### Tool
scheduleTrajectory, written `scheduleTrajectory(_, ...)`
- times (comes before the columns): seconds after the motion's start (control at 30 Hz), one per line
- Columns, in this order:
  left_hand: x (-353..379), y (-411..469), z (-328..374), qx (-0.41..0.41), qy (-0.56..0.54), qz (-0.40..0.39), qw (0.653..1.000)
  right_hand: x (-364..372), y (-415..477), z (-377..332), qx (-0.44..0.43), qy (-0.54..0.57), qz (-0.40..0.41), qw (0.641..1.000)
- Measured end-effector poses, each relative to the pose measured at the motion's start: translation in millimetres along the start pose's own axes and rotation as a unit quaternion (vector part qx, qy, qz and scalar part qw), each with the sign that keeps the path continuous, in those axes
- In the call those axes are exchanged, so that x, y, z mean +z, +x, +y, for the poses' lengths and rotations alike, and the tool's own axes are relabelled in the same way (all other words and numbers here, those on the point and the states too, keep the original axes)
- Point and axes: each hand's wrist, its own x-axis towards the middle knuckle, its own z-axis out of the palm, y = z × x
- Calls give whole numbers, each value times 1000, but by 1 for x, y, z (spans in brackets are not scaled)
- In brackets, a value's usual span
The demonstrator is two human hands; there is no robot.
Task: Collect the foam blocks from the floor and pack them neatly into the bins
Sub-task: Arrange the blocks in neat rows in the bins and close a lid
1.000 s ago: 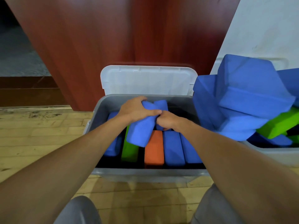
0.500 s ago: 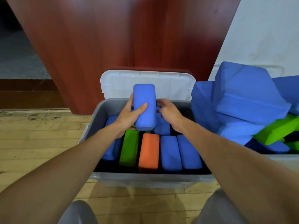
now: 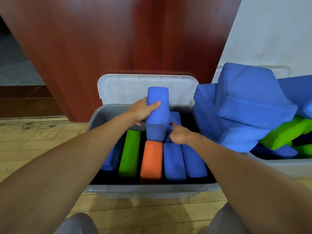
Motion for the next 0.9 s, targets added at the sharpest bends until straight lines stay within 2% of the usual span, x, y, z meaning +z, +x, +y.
scheduleTrajectory(0.13, 23, 11, -4, 1, 20, 47, 999, -2, 5, -4, -13, 157, 97, 983)
scheduleTrajectory(0.2, 25, 12, -8, -6, 14, 59, 998, -3, 7, -5, 2, 234, 113, 966)
scheduleTrajectory(0.27, 22, 10, -14, -7, 11, 59, 998, -7, 4, -10, 24, 332, 136, 933)
scheduleTrajectory(0.33, 18, 8, -18, -11, 1, 58, 998, -12, -1, -16, 39, 395, 120, 910)
scheduleTrajectory(0.47, 10, 7, -13, -43, -27, 77, 996, -12, -2, -21, -2, 349, 97, 932)
scheduleTrajectory(0.6, 16, 15, -22, -57, -2, 53, 997, -3, 8, -22, 35, 338, 71, 938)
scheduleTrajectory(0.73, 36, 22, -58, -50, -30, 36, 998, 15, 18, -28, 69, 242, 32, 967)
scheduleTrajectory(0.9, 44, 27, -72, -57, -95, 37, 993, 11, 31, -34, 42, 62, 84, 994)
